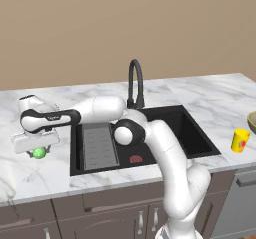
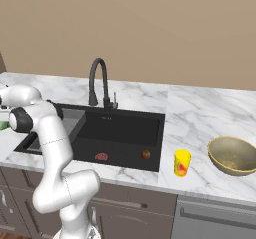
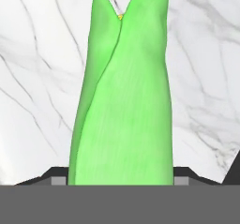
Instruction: Remove the corn and apple from the sink. Then move the bowl and cup from the counter to the sink for washing.
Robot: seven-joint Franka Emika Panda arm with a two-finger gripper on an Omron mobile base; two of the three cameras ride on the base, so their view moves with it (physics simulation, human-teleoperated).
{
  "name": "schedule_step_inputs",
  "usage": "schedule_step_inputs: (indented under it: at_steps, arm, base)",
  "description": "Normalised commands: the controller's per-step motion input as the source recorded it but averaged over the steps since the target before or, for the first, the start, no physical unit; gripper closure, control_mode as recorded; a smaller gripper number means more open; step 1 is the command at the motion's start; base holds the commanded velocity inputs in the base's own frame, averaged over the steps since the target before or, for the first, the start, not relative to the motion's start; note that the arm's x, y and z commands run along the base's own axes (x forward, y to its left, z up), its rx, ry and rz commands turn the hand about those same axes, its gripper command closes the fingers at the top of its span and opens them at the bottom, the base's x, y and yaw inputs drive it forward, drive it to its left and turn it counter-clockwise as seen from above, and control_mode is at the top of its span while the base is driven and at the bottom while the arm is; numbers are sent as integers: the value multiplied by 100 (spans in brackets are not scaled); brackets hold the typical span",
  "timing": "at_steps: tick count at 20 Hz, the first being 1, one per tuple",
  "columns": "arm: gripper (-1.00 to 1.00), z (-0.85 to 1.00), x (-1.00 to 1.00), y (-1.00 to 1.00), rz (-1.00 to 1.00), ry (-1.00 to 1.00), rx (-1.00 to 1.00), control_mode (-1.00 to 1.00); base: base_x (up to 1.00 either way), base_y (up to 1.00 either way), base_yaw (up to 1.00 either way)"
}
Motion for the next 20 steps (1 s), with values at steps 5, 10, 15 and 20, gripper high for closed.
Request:
schedule_step_inputs:
  at_steps: [5, 10, 15, 20]
  arm:
    - [100, -23, -8, 0, 0, 0, 2, -100]
    - [100, -19, -11, -2, 0, 0, 2, -100]
    - [100, -23, -6, -7, 0, 0, 2, -100]
    - [100, -28, -6, -5, 0, 0, 1, -100]
  base:
    - [0, 0, 0]
    - [0, 0, 0]
    - [0, 0, 0]
    - [0, 0, 0]
